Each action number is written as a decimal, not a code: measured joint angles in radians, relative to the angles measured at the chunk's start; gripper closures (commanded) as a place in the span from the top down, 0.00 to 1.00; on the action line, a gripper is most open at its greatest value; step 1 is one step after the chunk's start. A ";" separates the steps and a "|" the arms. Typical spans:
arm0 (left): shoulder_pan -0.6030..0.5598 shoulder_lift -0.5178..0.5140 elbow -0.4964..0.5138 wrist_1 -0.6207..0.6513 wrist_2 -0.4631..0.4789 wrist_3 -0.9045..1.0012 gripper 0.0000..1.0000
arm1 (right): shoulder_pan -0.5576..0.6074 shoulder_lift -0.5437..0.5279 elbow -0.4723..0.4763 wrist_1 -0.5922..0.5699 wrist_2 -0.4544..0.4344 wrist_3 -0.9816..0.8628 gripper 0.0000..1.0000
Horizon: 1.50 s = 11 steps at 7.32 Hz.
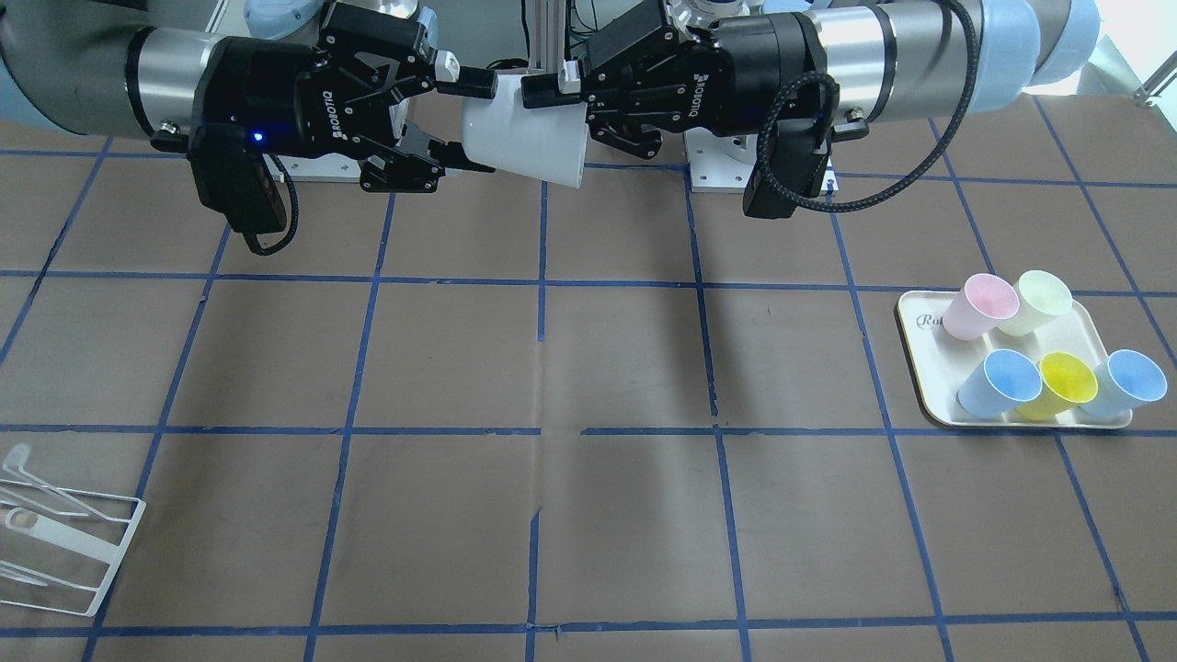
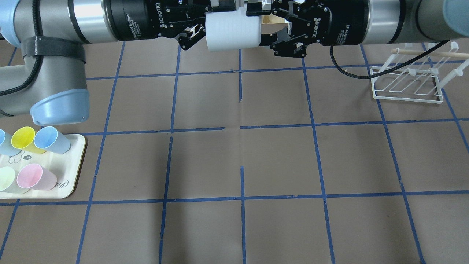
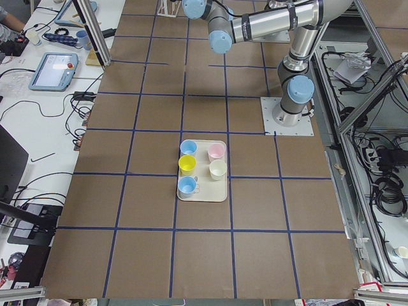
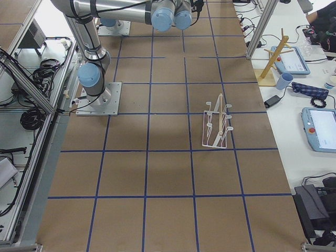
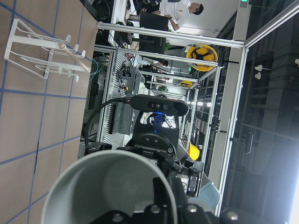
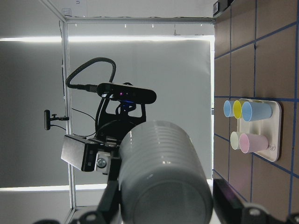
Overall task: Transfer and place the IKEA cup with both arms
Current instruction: 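Open and withdraw the right gripper while the left gripper carries the cup away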
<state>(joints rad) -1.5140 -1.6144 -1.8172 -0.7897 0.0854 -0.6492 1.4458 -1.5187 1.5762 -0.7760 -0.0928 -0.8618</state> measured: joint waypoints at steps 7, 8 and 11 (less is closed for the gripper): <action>0.005 0.003 0.062 -0.005 0.189 -0.046 0.00 | -0.138 0.002 -0.052 -0.020 -0.273 0.126 1.00; 0.004 -0.001 0.098 -0.012 0.298 -0.065 0.00 | -0.168 0.001 -0.054 -0.021 -0.354 0.126 0.95; -0.004 0.005 0.129 -0.100 0.655 -0.054 0.00 | -0.209 -0.024 -0.051 -0.148 -0.616 0.282 1.00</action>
<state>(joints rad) -1.5181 -1.6090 -1.6883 -0.8894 0.7407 -0.7027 1.2368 -1.5429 1.5249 -0.9239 -0.7085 -0.5795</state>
